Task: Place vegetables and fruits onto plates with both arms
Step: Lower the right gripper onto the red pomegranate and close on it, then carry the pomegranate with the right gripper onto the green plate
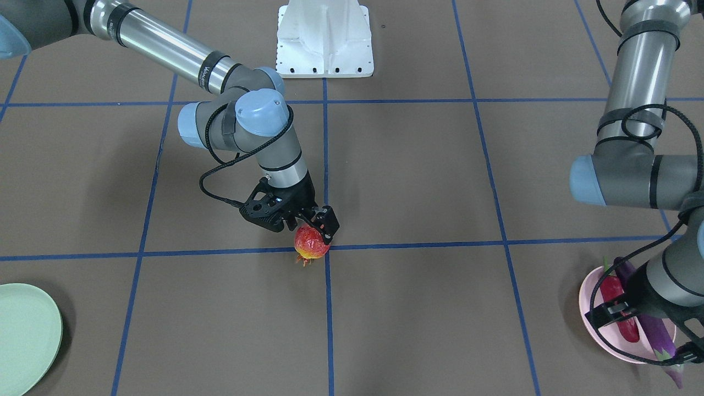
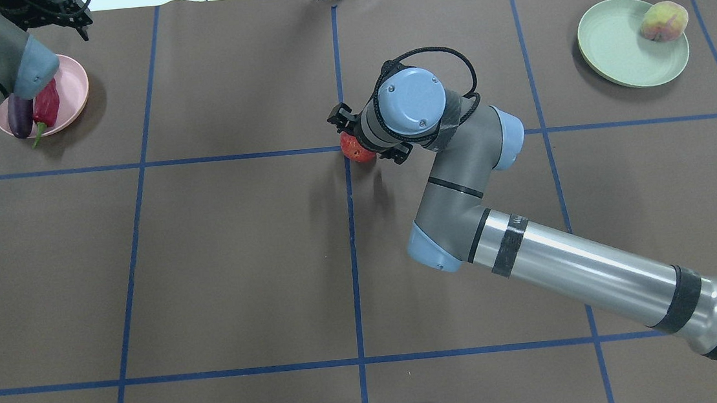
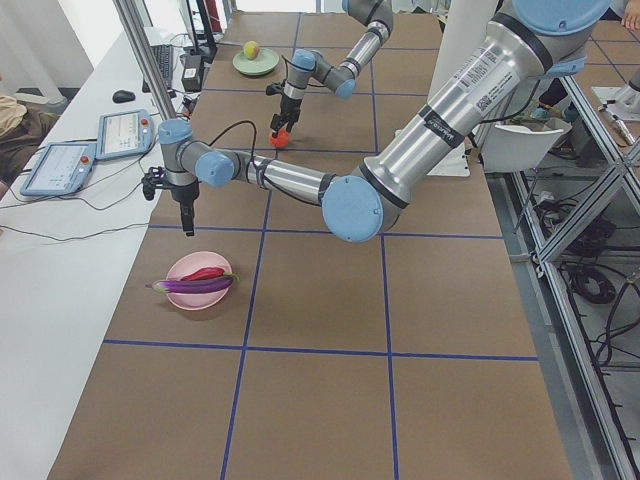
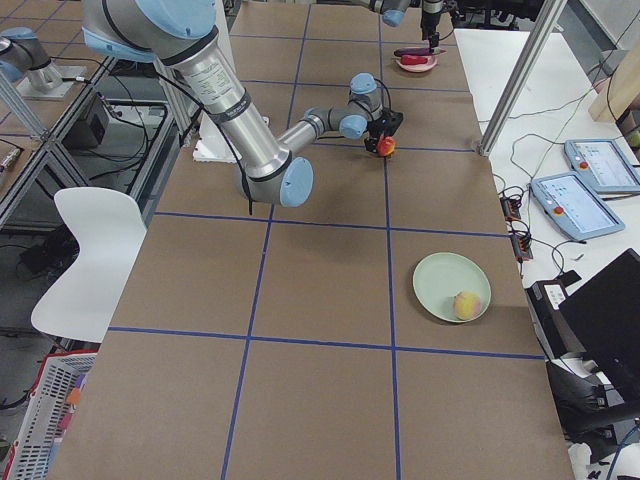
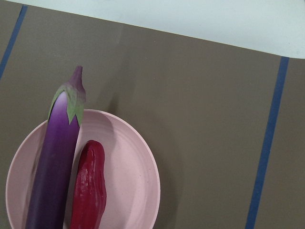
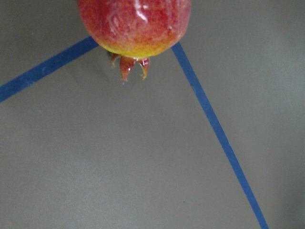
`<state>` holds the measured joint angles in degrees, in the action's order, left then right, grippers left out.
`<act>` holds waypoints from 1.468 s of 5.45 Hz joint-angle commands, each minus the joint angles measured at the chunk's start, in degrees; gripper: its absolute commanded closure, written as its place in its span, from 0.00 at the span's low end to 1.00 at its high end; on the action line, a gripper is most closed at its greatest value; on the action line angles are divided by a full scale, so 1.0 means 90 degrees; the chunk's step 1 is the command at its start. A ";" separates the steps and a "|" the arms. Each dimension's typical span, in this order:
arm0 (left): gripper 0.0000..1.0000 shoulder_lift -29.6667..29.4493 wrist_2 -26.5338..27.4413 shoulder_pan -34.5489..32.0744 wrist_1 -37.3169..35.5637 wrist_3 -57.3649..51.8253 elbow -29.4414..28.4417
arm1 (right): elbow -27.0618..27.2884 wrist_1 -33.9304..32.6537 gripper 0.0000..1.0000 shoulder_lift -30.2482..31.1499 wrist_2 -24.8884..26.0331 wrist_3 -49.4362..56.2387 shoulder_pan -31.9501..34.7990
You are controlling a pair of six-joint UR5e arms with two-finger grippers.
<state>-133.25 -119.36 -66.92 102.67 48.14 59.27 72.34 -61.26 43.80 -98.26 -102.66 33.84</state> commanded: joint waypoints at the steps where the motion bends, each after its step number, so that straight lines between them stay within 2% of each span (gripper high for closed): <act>1: 0.00 0.0078 -0.0009 0.0053 0.0008 0.0012 0.0045 | -0.0097 0.0000 0.00 -0.0042 0.0000 0.0000 0.0000; 2: 0.00 0.0088 0.0000 0.0063 0.0008 0.0012 0.0075 | -0.0146 0.0000 0.02 -0.0081 0.0000 0.0000 0.0000; 3: 0.00 0.0088 0.0000 0.0063 0.0008 0.0022 0.0075 | -0.0156 0.0010 0.10 -0.0081 0.0000 0.0000 0.0000; 4: 0.00 0.0088 0.0000 0.0063 0.0008 0.0022 0.0085 | -0.0147 0.0010 0.63 -0.0081 0.0000 -0.0010 0.0009; 5: 0.00 0.0079 0.0000 0.0063 -0.0002 0.0109 0.0123 | -0.0147 0.0000 1.00 -0.0071 0.0000 -0.0010 0.0019; 7: 0.00 0.0079 -0.0009 0.0209 -0.0012 0.0286 0.0298 | -0.0030 -0.0010 1.00 -0.0003 -0.0135 0.0097 0.0426; 8: 0.00 0.0079 -0.0009 0.0258 -0.0012 0.0373 0.0377 | 0.0116 -0.0010 1.00 0.0336 -0.0349 0.0687 0.0884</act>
<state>-132.53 -119.43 -65.04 102.58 50.87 61.94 72.38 -61.33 44.65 -99.92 -100.20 38.49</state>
